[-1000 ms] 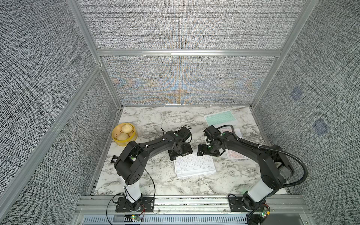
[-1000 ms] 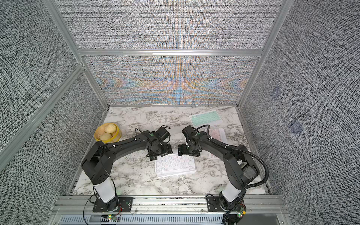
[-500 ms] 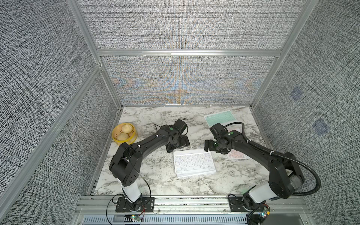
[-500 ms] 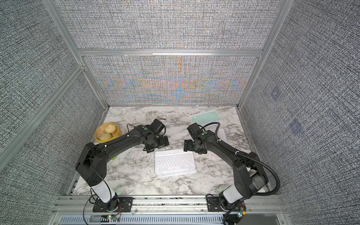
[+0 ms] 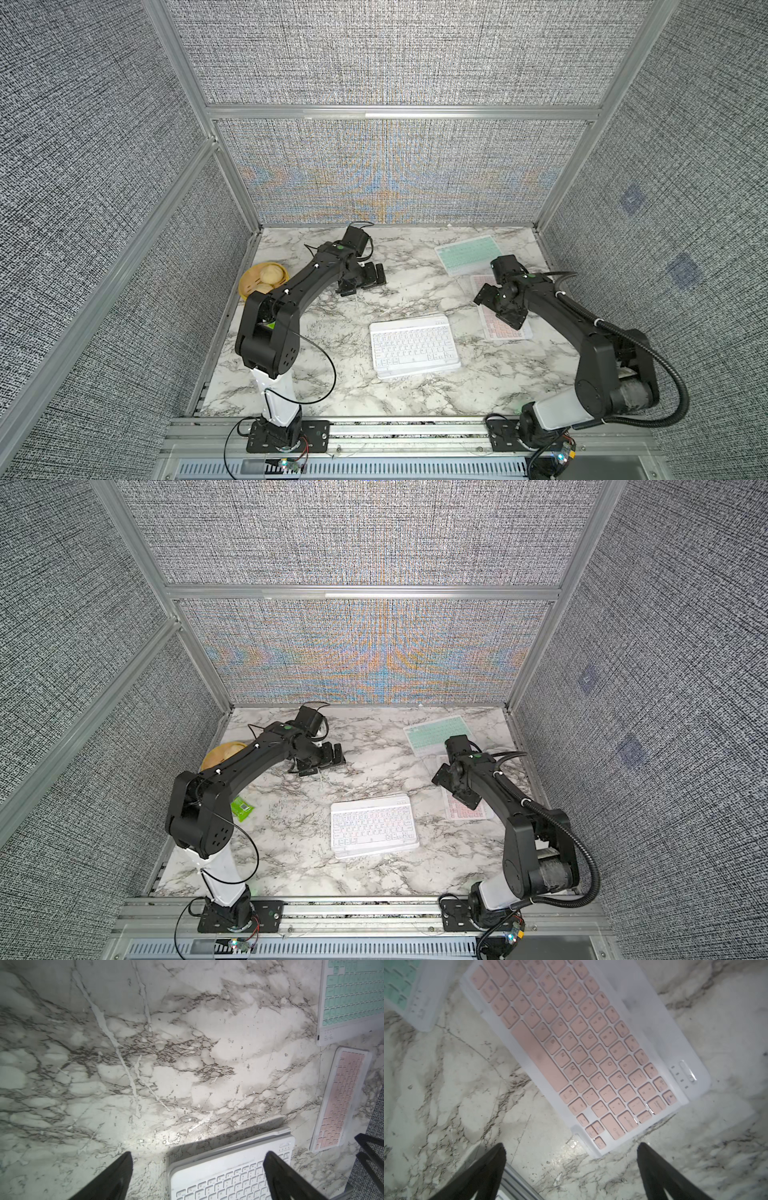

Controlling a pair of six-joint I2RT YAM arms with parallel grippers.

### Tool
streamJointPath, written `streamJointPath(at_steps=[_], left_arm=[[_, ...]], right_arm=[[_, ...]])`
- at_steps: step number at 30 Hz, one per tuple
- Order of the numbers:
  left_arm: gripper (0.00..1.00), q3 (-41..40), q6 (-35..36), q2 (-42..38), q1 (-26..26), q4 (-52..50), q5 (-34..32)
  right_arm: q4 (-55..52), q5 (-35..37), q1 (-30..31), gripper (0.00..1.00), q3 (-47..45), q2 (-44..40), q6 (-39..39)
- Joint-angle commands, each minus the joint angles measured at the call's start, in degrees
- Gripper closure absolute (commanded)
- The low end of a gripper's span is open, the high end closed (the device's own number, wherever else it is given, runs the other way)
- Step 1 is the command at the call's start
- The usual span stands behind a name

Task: Stack the numeric keypads
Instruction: Pick up the numeric keypad from the center of the board.

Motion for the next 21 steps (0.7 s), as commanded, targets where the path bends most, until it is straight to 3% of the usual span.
streamJointPath(at_steps=[1, 11, 21], left_arm=[[0.01, -0.25, 4.28, -0.47, 2.56, 0.01, 3.51], [0.01, -1.56, 5.94, -0.76, 7.64, 1.43, 6.14], [0.01, -2.23, 4.75, 0.06, 8.63, 2.4, 8.42]], right_arm=[[1.41, -2.37, -1.72, 0.01, -4.49, -1.0, 7.69], [14.44, -5.17, -1.12, 0.01, -13.96, -0.43, 14.98], [18.89, -9.99, 7.69, 0.01, 7.79, 16.77, 9.61]])
